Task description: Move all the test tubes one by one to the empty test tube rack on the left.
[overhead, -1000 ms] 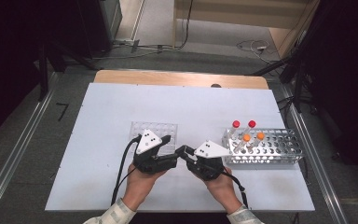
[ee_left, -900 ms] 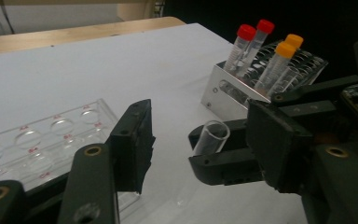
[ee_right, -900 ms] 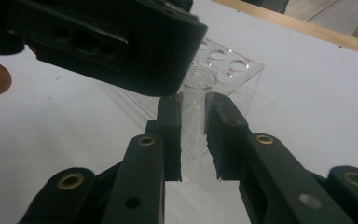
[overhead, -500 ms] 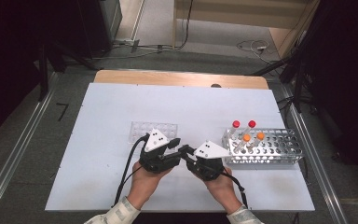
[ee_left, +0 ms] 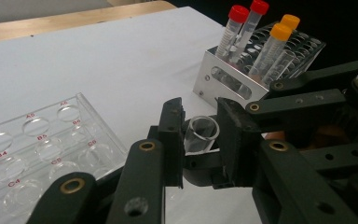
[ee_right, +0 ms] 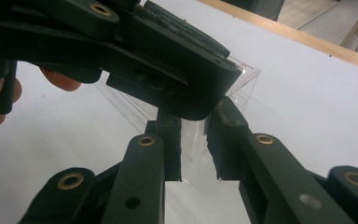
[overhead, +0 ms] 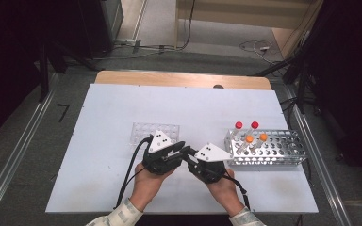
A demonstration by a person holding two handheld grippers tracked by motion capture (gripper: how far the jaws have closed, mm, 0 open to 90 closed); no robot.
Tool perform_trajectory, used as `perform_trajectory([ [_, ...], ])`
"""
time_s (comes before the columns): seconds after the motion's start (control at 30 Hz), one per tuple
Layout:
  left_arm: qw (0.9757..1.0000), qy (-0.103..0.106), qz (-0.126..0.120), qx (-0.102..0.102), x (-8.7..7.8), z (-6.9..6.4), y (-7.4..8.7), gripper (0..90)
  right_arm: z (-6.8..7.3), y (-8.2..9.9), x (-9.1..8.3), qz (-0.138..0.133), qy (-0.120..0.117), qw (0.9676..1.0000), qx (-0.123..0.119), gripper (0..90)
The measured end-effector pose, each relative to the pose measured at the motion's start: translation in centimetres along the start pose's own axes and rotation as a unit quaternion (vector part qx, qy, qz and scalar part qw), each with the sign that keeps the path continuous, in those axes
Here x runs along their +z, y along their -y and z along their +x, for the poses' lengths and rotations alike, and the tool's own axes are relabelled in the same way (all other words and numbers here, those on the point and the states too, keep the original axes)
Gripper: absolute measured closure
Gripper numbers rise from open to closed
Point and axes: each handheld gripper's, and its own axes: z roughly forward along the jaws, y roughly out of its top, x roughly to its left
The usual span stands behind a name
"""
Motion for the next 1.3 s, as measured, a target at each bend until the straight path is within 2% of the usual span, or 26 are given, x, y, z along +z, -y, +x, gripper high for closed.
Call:
perform_trajectory([
  [0.43, 0.9999, 0.0, -0.006, 0.008, -0.1, 0.0, -0.1, 77.2, -0.1, 0.0, -0.1, -0.002, -0.004, 1.0, 0.002, 71.7],
  [0.73, 0.9996, -0.002, -0.029, 0.002, -0.7, 0.6, -1.1, 77.2, -0.5, -0.1, -0.4, 0.001, -0.025, 0.9996, 0.011, 48.6],
  [0.8, 0.999, -0.004, -0.045, -0.004, -1.1, 1.0, -1.8, 77.2, -0.6, -0.1, -0.5, 0.001, -0.026, 0.9996, 0.013, 45.6],
  [0.97, 0.9978, -0.009, -0.066, -0.01, -1.7, 1.8, -2.7, 77.2, -0.7, -0.1, -0.5, 0.004, -0.027, 0.9995, 0.015, 43.1],
  [1.17, 0.9968, -0.014, -0.077, -0.016, -2.1, 2.6, -3.3, 77.2, -0.8, -0.1, -0.7, 0.006, -0.027, 0.9994, 0.018, 40.8],
  [1.3, 0.9957, -0.024, -0.088, -0.017, -2.8, 3.0, -3.5, 77.2, -1.0, 0.0, -0.8, 0.006, -0.026, 0.9994, 0.021, 39.5],
])
